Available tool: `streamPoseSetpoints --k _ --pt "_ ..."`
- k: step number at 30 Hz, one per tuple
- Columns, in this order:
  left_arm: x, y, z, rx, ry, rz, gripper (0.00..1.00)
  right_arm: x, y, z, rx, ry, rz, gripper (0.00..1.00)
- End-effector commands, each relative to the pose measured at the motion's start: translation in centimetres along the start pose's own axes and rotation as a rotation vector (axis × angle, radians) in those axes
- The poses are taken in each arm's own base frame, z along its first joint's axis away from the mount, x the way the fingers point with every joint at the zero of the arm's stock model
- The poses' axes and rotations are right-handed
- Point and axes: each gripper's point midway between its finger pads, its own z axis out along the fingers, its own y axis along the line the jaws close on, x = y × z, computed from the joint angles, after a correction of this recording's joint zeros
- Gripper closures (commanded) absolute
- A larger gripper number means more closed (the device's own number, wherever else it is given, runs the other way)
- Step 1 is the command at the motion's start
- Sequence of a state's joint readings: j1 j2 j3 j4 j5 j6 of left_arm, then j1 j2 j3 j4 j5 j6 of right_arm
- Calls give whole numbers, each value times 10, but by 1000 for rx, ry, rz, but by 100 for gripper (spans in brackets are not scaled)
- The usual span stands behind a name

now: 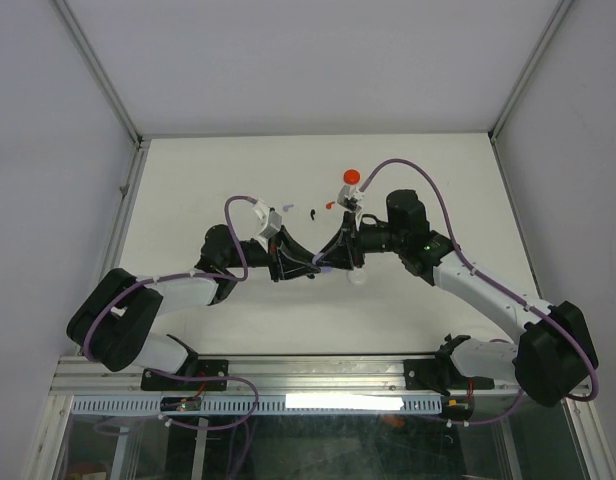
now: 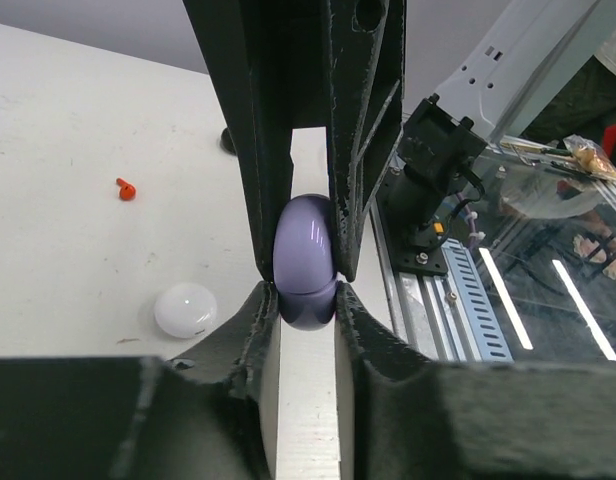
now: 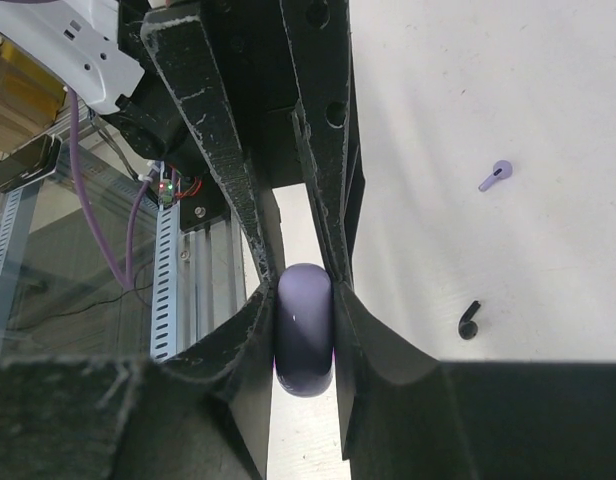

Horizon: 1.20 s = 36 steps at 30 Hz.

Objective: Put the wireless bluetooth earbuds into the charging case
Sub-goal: Pick up the charging case at the center of the board.

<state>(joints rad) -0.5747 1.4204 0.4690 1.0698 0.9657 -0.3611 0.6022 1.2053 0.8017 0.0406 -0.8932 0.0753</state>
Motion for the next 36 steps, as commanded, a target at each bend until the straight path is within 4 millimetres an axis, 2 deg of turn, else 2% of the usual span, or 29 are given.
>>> streamPoseSetpoints --k 1,4,12,18,27,36 --pt "-14 -4 3 37 -18 36 87 -18 8 -1 -31 -38 -86 98" --pt "-14 -3 3 32 -20 32 100 -17 9 -1 -29 -36 -91 91" --pt "-19 5 1 -46 -52 17 100 -28 6 -12 64 -82 -124 49" --pt "-30 10 -6 -141 -124 17 100 -33 6 -23 125 -150 -168 37" --pt "-45 -5 -12 -125 -181 64 100 -35 11 -34 150 -289 -290 34" --pt "-54 -21 -7 -68 -233 91 100 -32 17 -27 72 -360 -293 41"
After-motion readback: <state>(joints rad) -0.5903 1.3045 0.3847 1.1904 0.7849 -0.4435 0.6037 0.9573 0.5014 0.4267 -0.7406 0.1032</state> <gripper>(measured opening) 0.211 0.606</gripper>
